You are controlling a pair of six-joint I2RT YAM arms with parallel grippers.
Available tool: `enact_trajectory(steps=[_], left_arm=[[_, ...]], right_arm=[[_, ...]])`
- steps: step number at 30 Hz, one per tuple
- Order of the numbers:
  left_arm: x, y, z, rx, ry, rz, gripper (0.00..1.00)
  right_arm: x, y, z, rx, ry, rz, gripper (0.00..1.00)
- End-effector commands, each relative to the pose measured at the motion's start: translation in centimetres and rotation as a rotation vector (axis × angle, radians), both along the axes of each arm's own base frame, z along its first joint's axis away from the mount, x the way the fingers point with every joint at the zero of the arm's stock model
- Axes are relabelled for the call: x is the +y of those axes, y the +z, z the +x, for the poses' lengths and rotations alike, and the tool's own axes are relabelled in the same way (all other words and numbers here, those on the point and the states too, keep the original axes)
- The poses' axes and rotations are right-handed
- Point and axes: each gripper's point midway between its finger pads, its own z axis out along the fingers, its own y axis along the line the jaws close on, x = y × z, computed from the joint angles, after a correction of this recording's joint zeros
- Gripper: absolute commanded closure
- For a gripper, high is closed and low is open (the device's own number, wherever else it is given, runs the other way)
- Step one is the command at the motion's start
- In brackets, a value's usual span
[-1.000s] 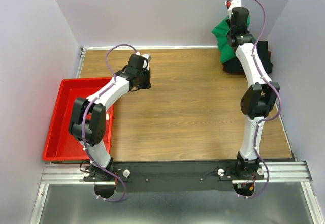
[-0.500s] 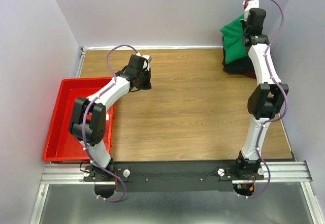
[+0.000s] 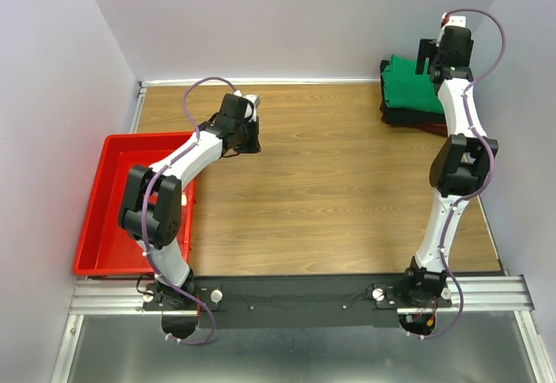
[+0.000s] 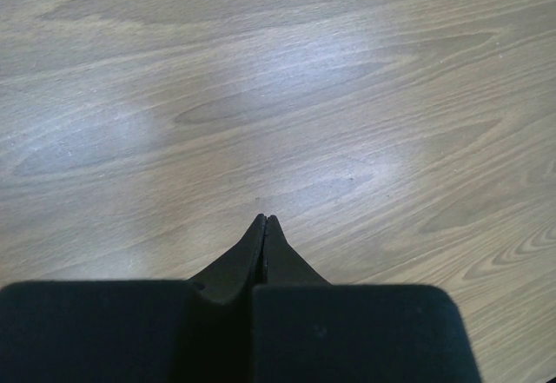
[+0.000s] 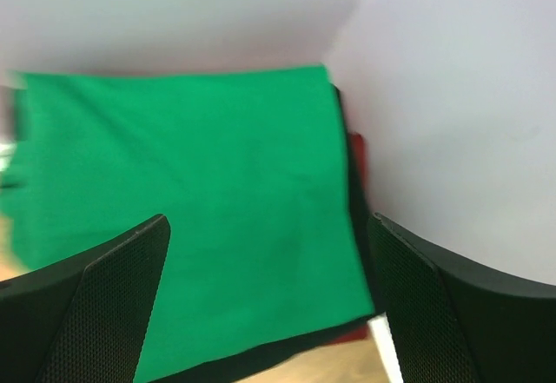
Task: Fold and stack the t-shirts
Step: Reset both grippers
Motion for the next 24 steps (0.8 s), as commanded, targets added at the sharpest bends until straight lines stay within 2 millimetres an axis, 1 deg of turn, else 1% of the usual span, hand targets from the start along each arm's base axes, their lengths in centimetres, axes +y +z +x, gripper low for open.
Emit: enact_trajectory(steps=[1, 2, 3, 5, 6, 7, 8, 9, 10, 11, 12, 13, 14, 16, 17, 18, 19, 20, 21, 22, 24], left_arm=[[-0.4, -0.2, -0.1, -0.003, -0.028, -0.018, 1.0], [-0.3, 0.0, -0.1, -0.006, -0.028, -0.022, 1.0], [-0.4, 0.3, -0.2, -0.012, -0.03, -0.026, 1.0], [-0.4, 0.8, -0.2, -0.021, -0.032, -0.033, 1.0], [-0.5, 1.2, -0.2, -0.034, -0.034, -0.039, 1.0], [-0.5, 1.5, -0.1, -0.041, -0.03, -0.04, 1.0], [-0.5, 1.7, -0.1, -0.046, -0.03, -0.041, 1.0], [-0.4, 2.1, 0.0, -0.058, -0.027, -0.043, 1.0], [-0.3, 2.6, 0.1, -0.072, -0.018, -0.044, 1.0], [-0.2, 2.9, 0.2, -0.081, -0.014, -0.045, 1.0], [-0.3, 3.1, 0.1, -0.087, -0.012, -0.046, 1.0], [-0.1, 3.4, 0.2, -0.099, -0.006, -0.044, 1.0], [0.0, 4.1, 0.3, -0.118, 0.001, -0.05, 1.0], [0.1, 4.8, 0.3, -0.137, 0.012, -0.053, 1.0], [0.3, 5.0, 0.3, -0.143, 0.023, -0.053, 1.0], [0.3, 5.9, 0.2, -0.167, 0.028, -0.064, 1.0], [0.4, 6.4, -0.1, -0.178, 0.034, -0.071, 1.0], [0.5, 6.9, -0.2, -0.19, 0.035, -0.074, 1.0], [0.3, 7.1, -0.5, -0.197, 0.033, -0.073, 1.0], [0.5, 7.1, -0.7, -0.208, 0.049, -0.06, 1.0], [0.2, 8.0, -1.3, -0.231, 0.043, -0.063, 1.0]], right_arm=[[3.7, 4.3, -0.4, -0.122, 0.075, 0.144, 0.0], [4.2, 5.5, -1.0, -0.142, 0.088, 0.163, 0.0], [4.7, 4.8, -1.3, -0.126, 0.095, 0.176, 0.0], [6.5, 4.8, -2.0, -0.134, 0.11, 0.252, 0.0], [7.6, 6.3, -2.8, -0.156, 0.142, 0.276, 0.0], [9.2, 4.7, -3.5, -0.122, 0.16, 0.317, 0.0], [10.5, 4.4, -3.9, -0.117, 0.186, 0.347, 0.0], [11.8, 5.6, -5.0, -0.139, 0.212, 0.366, 0.0], [14.0, 3.5, -5.7, -0.118, 0.23, 0.408, 0.0], [15.1, 2.9, -6.7, -0.116, 0.235, 0.433, 0.0], [17.0, 2.7, -7.6, -0.118, 0.277, 0.457, 0.0], [20.3, 5.3, -8.9, -0.181, 0.357, 0.469, 0.0], [21.1, 1.7, -10.7, -0.125, 0.313, 0.48, 0.0], [24.1, 1.0, -13.2, -0.118, 0.355, 0.494, 0.0], [26.9, 2.3, -14.9, -0.153, 0.396, 0.525, 0.0], [28.1, -0.6, -17.0, -0.091, 0.408, 0.543, 0.0], [30.4, -1.8, -19.6, -0.062, 0.469, 0.588, 0.0], [31.5, 0.0, -20.2, -0.1, 0.506, 0.618, 0.0], [31.8, -3.0, -22.1, -0.037, 0.502, 0.637, 0.0], [32.3, -2.3, -23.2, -0.058, 0.507, 0.69, 0.0], [32.5, -3.5, -24.9, -0.021, 0.524, 0.726, 0.0]])
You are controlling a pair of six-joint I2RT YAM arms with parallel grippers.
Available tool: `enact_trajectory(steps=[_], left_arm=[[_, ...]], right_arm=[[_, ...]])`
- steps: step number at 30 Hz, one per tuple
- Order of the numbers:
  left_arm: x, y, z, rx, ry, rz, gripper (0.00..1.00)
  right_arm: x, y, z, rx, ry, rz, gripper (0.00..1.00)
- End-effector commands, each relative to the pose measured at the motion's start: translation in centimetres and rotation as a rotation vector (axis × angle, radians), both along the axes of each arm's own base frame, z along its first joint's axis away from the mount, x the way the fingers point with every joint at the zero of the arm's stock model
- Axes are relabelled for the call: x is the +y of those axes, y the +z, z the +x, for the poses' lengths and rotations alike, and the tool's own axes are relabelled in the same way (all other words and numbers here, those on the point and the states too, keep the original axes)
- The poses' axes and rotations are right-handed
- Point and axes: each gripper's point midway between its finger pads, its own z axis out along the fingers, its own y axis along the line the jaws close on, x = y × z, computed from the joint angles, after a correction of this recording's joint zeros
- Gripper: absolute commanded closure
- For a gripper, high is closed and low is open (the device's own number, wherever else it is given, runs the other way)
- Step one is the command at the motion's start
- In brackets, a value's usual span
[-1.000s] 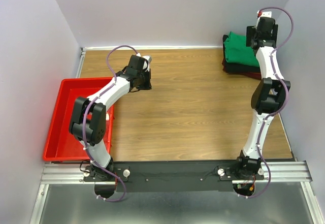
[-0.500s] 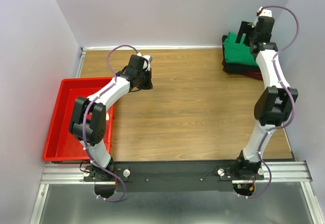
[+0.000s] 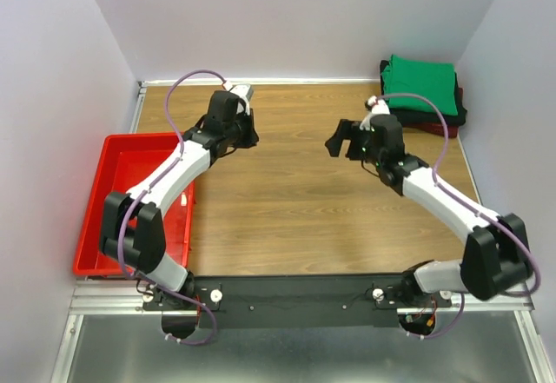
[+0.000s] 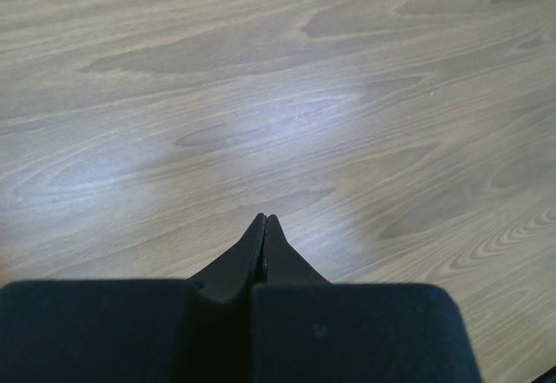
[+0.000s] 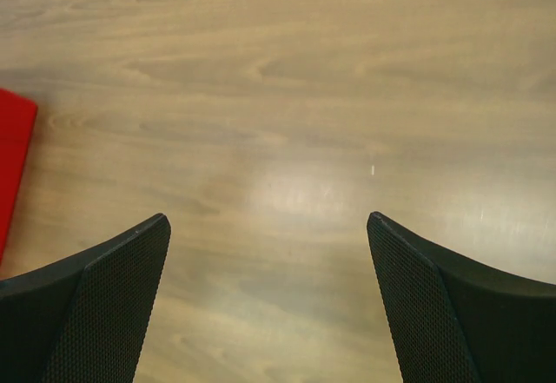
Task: Fold and stack the t-shirts
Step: Reset both grippers
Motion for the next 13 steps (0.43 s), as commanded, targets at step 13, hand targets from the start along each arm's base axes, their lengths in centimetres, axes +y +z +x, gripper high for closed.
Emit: enact_trajectory(steps=[13], left_arm=[[1.3, 4.0, -2.4, -0.167, 0.057, -0.009, 1.0]], right_arm=[[-3.1, 1.2, -3.7, -0.053, -0.129, 0.092, 0.0]])
